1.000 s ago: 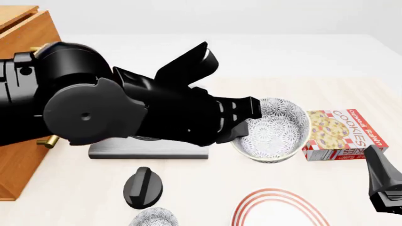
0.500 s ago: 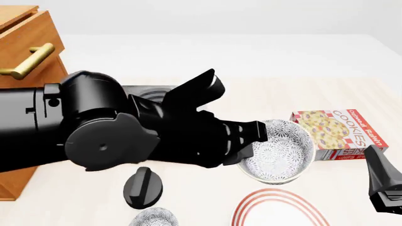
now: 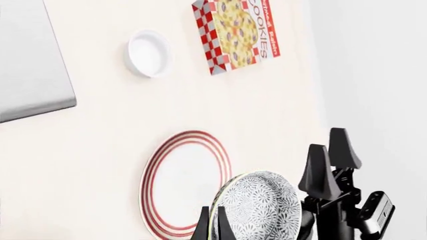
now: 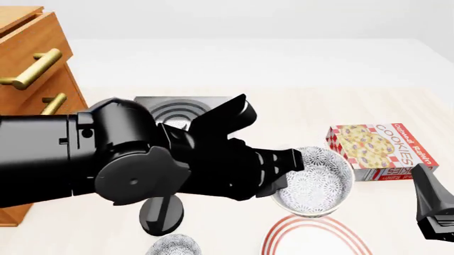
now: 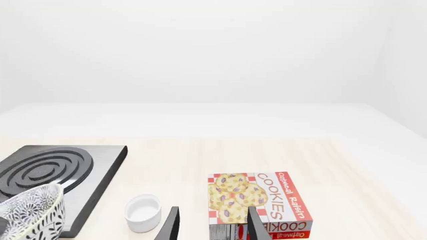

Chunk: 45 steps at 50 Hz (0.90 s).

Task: Pick the akita bowl on the wooden cabinet and place it on the plate.

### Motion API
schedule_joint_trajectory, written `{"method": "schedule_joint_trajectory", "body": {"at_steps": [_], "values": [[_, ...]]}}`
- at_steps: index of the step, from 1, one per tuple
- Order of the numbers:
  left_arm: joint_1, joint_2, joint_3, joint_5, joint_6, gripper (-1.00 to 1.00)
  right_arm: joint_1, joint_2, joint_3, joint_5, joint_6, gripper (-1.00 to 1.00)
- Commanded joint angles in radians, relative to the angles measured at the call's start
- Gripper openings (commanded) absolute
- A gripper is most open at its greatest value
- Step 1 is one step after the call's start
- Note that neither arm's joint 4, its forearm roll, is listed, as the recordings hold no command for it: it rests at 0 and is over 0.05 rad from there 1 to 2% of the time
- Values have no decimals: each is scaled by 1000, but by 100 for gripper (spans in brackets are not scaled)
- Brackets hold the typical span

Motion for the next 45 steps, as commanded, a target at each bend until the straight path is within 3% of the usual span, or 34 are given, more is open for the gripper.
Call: {"method": "schedule_joint_trajectory", "body": {"at_steps": [1,45], "values": [[-13,14,6,-20,-13,-100,0,0,0,0,0,100],[-22,56,65,-100,-86,-100,0,0,0,0,0,100]]}}
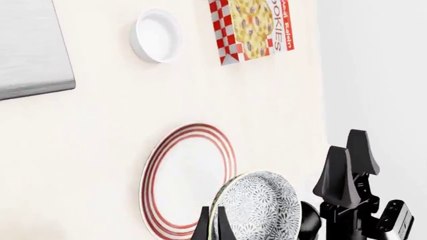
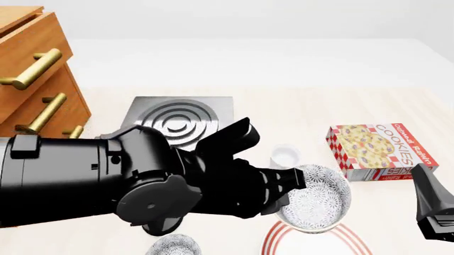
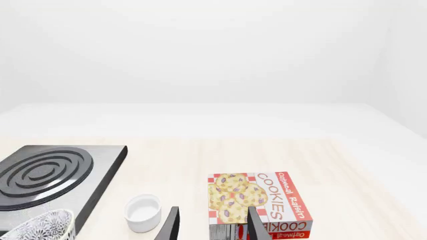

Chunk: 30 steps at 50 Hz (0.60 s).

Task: Pick the akita bowl on the wooden cabinet and place it on the plate.

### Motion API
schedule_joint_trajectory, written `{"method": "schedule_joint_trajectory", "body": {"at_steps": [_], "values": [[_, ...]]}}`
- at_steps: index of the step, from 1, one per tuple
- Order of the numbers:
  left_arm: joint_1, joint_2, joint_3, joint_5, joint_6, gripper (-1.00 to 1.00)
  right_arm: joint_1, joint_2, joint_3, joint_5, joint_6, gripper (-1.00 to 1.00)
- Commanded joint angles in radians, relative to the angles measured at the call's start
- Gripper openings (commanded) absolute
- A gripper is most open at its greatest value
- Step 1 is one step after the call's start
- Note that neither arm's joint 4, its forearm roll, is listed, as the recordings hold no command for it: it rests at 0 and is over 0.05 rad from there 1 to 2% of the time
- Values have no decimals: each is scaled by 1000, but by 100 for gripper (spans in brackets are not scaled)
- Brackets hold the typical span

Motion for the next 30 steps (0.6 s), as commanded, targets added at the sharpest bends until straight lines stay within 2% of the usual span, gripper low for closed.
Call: {"method": "schedule_joint_trajectory", "body": {"at_steps": [1,30], "values": [[3,10,6,-23,-10,-100,0,0,0,0,0,100],[-13,47,28,-74,-57,-100,0,0,0,0,0,100]]}}
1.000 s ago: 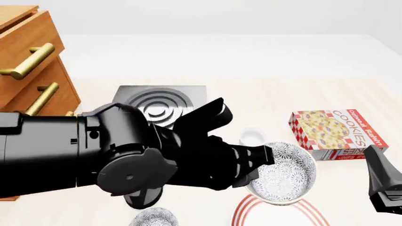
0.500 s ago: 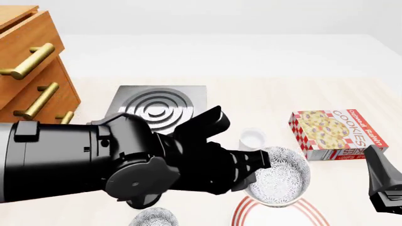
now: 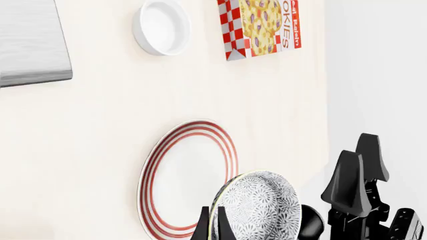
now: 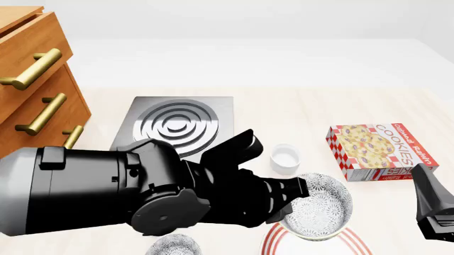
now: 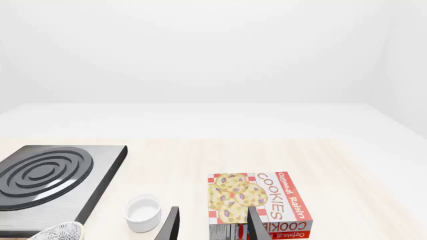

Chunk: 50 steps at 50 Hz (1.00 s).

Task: Pick the akita bowl on the wooden cabinet and place it on the plate.

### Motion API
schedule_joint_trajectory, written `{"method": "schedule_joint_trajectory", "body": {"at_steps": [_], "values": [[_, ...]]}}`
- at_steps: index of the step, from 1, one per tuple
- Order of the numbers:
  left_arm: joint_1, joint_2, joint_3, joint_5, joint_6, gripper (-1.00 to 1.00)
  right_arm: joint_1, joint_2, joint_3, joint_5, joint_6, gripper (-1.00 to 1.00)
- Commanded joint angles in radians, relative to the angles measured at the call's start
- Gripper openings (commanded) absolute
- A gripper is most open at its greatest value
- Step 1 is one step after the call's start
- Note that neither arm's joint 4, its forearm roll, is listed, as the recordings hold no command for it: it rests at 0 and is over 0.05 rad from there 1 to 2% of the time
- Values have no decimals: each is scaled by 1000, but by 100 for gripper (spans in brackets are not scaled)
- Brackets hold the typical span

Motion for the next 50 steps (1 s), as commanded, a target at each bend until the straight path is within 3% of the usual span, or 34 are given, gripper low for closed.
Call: {"method": "schedule_joint_trajectory", "body": {"at_steps": [1,23,50], "values": [[2,7,8,-22,-8,-100,0,0,0,0,0,100],[-18,36,31,-69,-48,-100,0,0,0,0,0,100],[38,53,43,-91,-46,-100,0,0,0,0,0,100]]}}
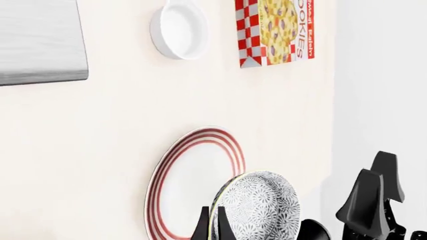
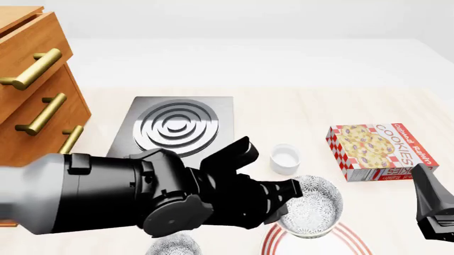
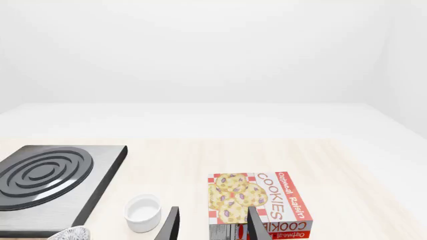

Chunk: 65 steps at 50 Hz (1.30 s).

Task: Pick the akita bowl on the wooden cabinet and place it on the plate.

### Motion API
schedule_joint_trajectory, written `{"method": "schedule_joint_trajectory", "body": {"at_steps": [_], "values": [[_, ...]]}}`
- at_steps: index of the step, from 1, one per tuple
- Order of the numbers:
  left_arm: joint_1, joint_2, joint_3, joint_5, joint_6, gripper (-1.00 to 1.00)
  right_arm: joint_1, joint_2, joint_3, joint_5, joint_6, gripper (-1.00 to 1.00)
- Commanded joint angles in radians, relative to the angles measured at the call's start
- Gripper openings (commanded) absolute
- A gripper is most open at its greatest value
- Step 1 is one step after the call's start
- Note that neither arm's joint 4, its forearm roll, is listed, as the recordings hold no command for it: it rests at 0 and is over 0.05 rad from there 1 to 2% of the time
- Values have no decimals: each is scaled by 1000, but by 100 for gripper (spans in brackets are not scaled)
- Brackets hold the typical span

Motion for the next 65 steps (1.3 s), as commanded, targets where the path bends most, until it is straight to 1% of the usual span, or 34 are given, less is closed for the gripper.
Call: {"method": "schedule_joint_trajectory", "body": {"at_steps": [1,18,65], "values": [[15,8,9,-20,-6,-100,0,0,0,0,0,100],[24,21,38,-49,-31,-100,0,0,0,0,0,100],[-5,73,77,-115,-90,-100,0,0,0,0,0,100]]}}
